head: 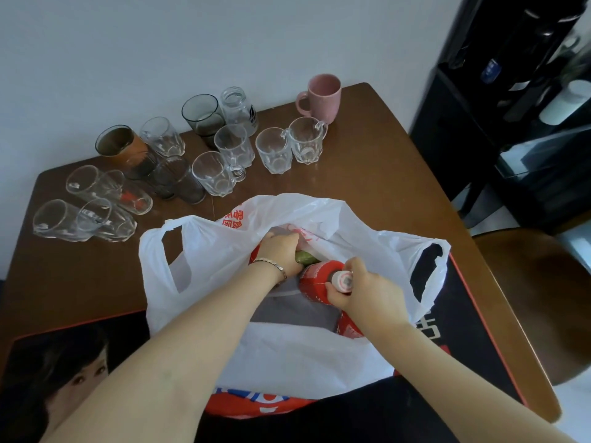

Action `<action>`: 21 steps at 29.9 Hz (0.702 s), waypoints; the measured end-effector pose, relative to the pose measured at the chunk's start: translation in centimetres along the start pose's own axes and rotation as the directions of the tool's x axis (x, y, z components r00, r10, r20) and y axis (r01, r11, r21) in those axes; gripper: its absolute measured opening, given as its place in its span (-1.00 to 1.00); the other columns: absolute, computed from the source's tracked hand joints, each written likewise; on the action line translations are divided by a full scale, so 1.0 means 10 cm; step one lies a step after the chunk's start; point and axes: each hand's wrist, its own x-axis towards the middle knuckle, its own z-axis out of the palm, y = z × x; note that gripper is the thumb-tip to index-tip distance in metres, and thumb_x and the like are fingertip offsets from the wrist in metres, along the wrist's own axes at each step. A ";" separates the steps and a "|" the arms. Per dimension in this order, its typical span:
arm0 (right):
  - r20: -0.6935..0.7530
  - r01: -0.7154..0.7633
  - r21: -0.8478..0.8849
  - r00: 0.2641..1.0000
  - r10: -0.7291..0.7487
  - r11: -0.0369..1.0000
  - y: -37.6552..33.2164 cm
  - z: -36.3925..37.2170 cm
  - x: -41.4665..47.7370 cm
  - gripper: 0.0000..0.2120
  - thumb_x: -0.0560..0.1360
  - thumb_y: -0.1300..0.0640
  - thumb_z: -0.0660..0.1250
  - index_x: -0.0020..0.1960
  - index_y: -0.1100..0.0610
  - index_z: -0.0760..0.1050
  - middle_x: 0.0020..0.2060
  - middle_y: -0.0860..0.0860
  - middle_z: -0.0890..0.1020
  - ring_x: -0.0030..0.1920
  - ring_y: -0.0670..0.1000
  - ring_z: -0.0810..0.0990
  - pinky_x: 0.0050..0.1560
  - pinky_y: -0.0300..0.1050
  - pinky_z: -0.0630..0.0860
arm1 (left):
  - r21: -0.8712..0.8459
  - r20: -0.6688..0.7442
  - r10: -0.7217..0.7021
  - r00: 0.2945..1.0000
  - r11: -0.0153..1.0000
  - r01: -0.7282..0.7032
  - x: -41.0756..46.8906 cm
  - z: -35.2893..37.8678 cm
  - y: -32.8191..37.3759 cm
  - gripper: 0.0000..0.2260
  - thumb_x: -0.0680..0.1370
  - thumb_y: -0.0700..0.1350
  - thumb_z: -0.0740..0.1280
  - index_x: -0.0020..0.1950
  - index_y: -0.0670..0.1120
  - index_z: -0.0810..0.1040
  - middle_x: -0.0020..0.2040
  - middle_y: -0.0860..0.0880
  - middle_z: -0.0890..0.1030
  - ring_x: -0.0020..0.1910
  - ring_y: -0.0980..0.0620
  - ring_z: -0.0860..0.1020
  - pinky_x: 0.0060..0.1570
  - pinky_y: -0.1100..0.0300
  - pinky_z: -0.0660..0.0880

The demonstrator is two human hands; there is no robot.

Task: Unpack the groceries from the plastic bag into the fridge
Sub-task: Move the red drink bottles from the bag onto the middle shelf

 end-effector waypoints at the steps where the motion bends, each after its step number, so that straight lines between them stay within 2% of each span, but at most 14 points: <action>1: 0.003 0.000 -0.002 1.000 0.000 1.000 0.01 -0.01 0.01 -0.54 0.49 -0.23 0.19 0.22 0.06 0.30 -0.05 0.01 0.62 -0.09 0.06 0.62 -0.07 -0.06 0.58 | -0.024 0.008 -0.011 1.000 1.000 0.011 -0.01 0.00 -0.02 -0.71 0.49 0.03 0.24 0.12 -0.11 0.44 0.10 -0.14 0.58 0.16 -0.18 0.45 0.17 0.07 0.37; 5: 0.023 0.007 0.011 1.000 -0.007 1.000 0.04 -0.03 0.02 -0.55 0.49 -0.23 0.20 0.22 0.05 0.29 -0.05 0.00 0.62 -0.08 0.04 0.62 -0.08 -0.10 0.57 | -0.084 0.023 -0.056 0.998 0.995 0.058 -0.07 0.01 -0.05 -0.68 0.47 0.09 0.30 0.15 -0.03 0.47 0.14 -0.09 0.57 0.23 -0.15 0.40 0.17 0.08 0.41; 9: 0.037 0.021 0.023 0.999 -0.022 1.000 0.04 -0.02 0.04 -0.58 0.49 -0.20 0.22 0.16 0.07 0.30 -0.18 -0.03 0.53 -0.16 0.06 0.59 -0.19 -0.11 0.48 | -0.172 -0.037 -0.034 0.999 0.985 0.027 -0.23 -0.07 -0.07 -0.72 0.43 0.06 0.36 0.04 -0.07 0.56 0.04 -0.10 0.61 0.08 -0.14 0.53 0.01 0.14 0.43; 12: 0.053 0.041 -0.004 0.998 -0.040 0.999 0.03 -0.01 0.07 -0.57 0.50 -0.20 0.21 0.17 0.09 0.28 -0.09 0.02 0.60 -0.10 0.09 0.61 -0.15 -0.08 0.51 | -0.202 -0.097 -0.043 0.994 0.979 0.023 -0.48 -0.22 -0.06 -0.72 0.44 -0.01 0.40 0.09 -0.11 0.56 0.08 -0.10 0.54 0.05 -0.10 0.53 0.01 0.15 0.44; 15: 0.073 0.067 -0.023 0.995 -0.065 0.998 0.01 -0.03 0.07 -0.56 0.51 -0.21 0.18 0.19 0.10 0.26 -0.02 0.04 0.60 -0.06 0.09 0.61 -0.10 -0.07 0.53 | -0.305 -0.211 -0.094 0.973 0.952 0.026 -0.80 -0.38 -0.03 -0.69 0.41 -0.09 0.44 0.12 -0.14 0.56 0.08 -0.10 0.53 0.03 -0.07 0.53 0.01 0.20 0.44; 18: 0.097 0.083 -0.041 0.992 -0.078 0.996 -0.02 -0.06 0.08 -0.56 0.51 -0.21 0.17 0.19 0.09 0.26 -0.01 0.05 0.60 -0.05 0.10 0.61 -0.06 -0.04 0.57 | -0.388 -0.276 -0.154 0.949 0.921 0.037 -1.11 -0.50 -0.02 -0.68 0.39 -0.10 0.47 0.10 -0.14 0.56 0.01 -0.06 0.60 -0.01 -0.01 0.55 -0.06 0.30 0.41; 21: 0.110 0.082 -0.068 0.991 -0.074 0.994 -0.08 -0.07 0.09 -0.56 0.51 -0.21 0.17 0.19 0.10 0.27 -0.01 0.08 0.61 -0.05 0.12 0.61 -0.04 0.00 0.58 | -0.407 -0.339 -0.152 0.928 0.913 0.001 -1.38 -0.61 -0.04 -0.72 0.39 -0.05 0.47 0.05 -0.09 0.55 -0.09 0.04 0.59 -0.06 0.05 0.57 -0.12 0.32 0.48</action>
